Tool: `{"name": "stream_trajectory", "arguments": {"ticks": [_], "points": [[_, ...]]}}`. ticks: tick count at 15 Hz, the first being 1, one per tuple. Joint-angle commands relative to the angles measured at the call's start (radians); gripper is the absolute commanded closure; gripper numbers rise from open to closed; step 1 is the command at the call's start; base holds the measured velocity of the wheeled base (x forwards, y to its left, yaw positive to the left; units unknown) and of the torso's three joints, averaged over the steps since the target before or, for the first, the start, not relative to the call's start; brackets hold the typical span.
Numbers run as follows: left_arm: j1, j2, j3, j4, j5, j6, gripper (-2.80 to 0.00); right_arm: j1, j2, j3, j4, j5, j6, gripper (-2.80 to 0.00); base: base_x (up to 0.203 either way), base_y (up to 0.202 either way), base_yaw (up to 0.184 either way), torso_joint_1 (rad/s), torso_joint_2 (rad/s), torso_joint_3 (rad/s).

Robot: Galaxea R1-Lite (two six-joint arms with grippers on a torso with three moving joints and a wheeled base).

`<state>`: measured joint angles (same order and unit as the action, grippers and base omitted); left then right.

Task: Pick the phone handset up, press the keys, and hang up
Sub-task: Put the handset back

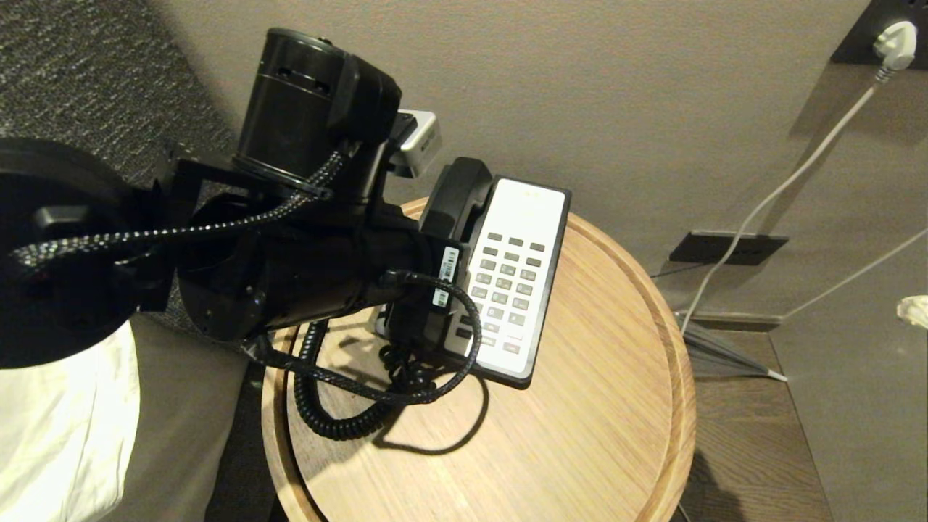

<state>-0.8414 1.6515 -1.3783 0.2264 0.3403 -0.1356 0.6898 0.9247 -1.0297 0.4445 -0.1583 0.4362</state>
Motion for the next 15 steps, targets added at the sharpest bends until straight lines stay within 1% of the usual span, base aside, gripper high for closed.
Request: {"name": "stream_trajectory", "arguments": {"ticks": [1,3,5,9,13,15], "points": [[0.017,-0.013,0.001,0.007,-0.025,0.011,0.0,0.001,-0.003,0.007,0.002,-0.001,0.003,0.0,0.0,0.0,0.0,0.0,0.0,0.0],[0.025,-0.02,-0.002,0.01,-0.038,0.026,0.0,0.001,0.002,0.007,0.0,-0.001,0.003,0.0,0.0,0.0,0.0,0.0,0.0,0.0],[0.039,-0.03,-0.004,0.022,-0.076,0.054,0.0,0.001,0.0,0.007,-0.001,-0.001,0.003,0.0,0.0,0.0,0.0,0.0,0.0,0.0],[0.046,-0.018,-0.019,0.015,-0.082,0.051,0.0,0.001,0.003,0.007,-0.003,-0.001,0.003,0.0,0.0,0.0,0.0,0.0,0.0,0.0],[0.045,0.007,-0.06,0.022,-0.102,0.047,0.0,0.001,0.002,0.023,-0.006,-0.001,0.003,0.0,0.0,0.0,0.0,0.0,0.0,0.0],[0.049,0.01,-0.052,0.023,-0.101,0.047,0.0,0.001,-0.001,0.032,-0.008,-0.001,0.003,0.0,0.0,0.0,0.0,0.0,0.0,0.0]]}}
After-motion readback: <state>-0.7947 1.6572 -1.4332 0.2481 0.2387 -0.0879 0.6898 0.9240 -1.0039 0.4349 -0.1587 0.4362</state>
